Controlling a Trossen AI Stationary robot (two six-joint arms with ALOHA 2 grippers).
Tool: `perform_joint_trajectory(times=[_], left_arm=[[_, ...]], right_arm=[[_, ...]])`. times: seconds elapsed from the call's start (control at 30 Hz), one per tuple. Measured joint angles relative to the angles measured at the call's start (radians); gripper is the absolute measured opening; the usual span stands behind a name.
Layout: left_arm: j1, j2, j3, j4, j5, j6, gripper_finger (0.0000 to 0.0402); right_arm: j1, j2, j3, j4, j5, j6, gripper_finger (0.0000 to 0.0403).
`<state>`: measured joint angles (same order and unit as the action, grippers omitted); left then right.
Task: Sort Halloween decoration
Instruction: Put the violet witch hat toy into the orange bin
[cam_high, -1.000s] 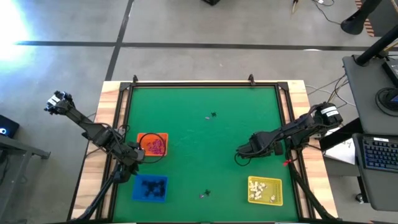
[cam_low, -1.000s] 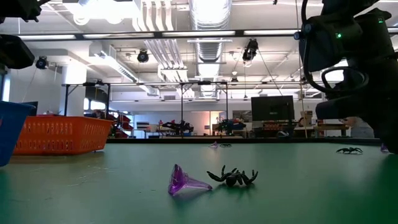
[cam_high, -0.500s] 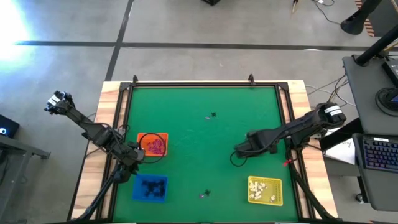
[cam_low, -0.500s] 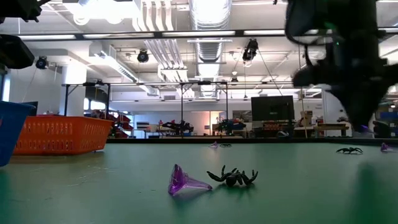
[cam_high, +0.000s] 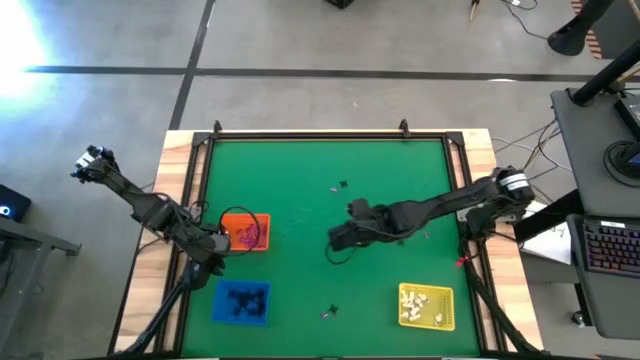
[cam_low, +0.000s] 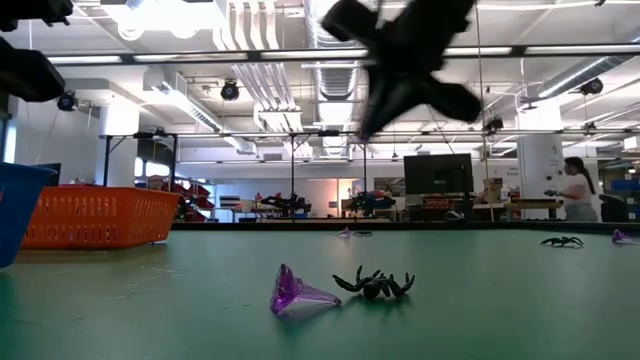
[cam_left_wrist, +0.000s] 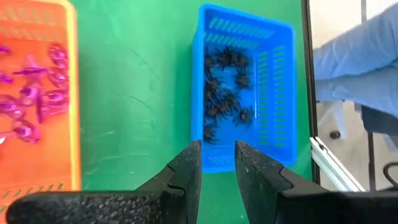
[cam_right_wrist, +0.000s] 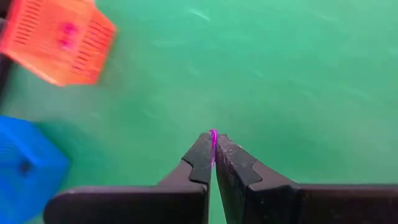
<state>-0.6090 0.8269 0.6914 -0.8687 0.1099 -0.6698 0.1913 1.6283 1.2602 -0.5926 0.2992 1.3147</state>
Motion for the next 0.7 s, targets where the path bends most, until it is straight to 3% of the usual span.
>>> perform_joint_trajectory(times=[0.2,0.43,0.7], left_arm=[[0.000,-0.044,0.000,-0.015,-0.089,-0.011,0.0078],[0.000,-0.080,0.000,-0.015,-0.198,-0.038,0.0078],[0.000,-0.095,0.000,-0.051,-0.207,-0.047,0.0078]], right_arm=[[-0.050,0.165,0.177,0.105,-0.022,-0.154,0.0008],[-0.086,0.343,0.430,0.113,-0.079,-0.301,0.0008],[-0.113,0.543,0.706,0.113,-0.177,-0.383,0.0008]])
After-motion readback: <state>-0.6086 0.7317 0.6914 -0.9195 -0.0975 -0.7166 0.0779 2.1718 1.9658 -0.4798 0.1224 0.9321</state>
